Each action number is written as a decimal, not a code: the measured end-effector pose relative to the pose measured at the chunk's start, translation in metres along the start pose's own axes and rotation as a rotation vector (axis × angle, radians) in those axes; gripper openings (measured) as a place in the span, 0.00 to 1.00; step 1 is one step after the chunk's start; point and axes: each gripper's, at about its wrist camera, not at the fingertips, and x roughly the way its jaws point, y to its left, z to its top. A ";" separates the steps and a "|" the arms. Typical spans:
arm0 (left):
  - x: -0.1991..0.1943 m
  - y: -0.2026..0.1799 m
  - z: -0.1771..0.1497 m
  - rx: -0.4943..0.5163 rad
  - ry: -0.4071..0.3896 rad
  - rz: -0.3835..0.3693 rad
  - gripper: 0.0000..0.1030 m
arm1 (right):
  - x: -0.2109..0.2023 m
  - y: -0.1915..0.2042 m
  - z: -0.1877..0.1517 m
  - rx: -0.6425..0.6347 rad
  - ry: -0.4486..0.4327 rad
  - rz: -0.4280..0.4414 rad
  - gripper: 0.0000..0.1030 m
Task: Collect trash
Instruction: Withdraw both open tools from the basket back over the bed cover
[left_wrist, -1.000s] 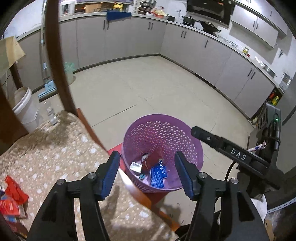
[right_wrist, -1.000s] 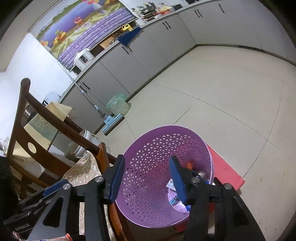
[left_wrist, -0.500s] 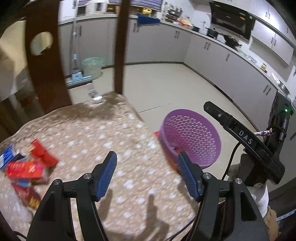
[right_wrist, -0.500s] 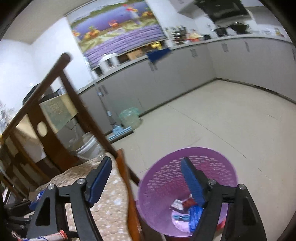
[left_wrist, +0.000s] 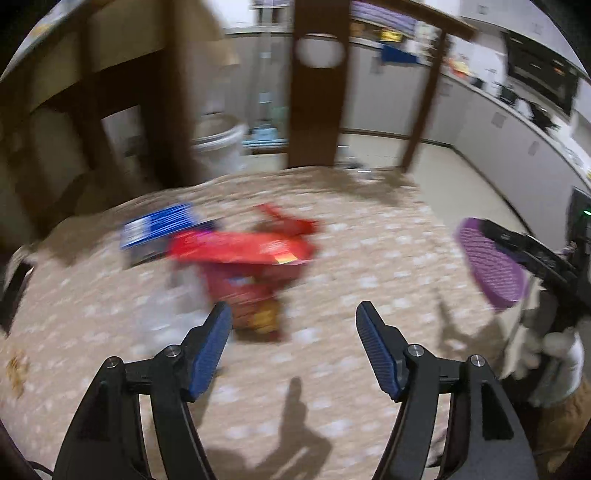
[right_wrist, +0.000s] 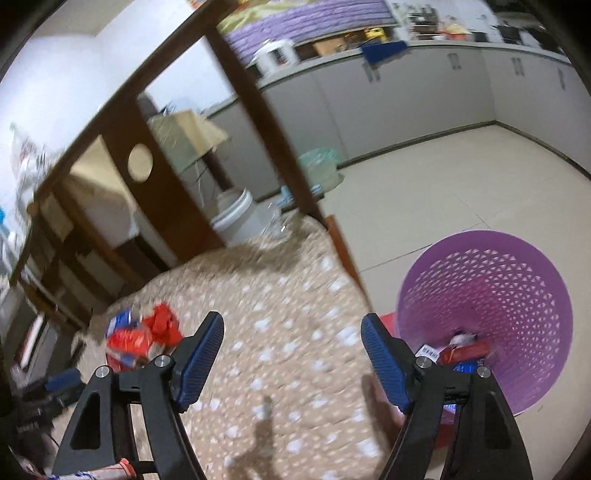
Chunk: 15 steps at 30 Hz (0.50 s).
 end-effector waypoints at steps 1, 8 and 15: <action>0.000 0.013 -0.004 -0.020 0.007 0.018 0.67 | 0.002 0.004 -0.003 -0.022 0.009 -0.006 0.79; 0.014 0.051 -0.020 -0.099 0.068 -0.013 0.66 | 0.010 0.029 -0.018 -0.114 0.045 -0.031 0.79; 0.062 0.055 -0.012 -0.108 0.128 0.040 0.66 | 0.016 0.035 -0.022 -0.126 0.066 -0.025 0.79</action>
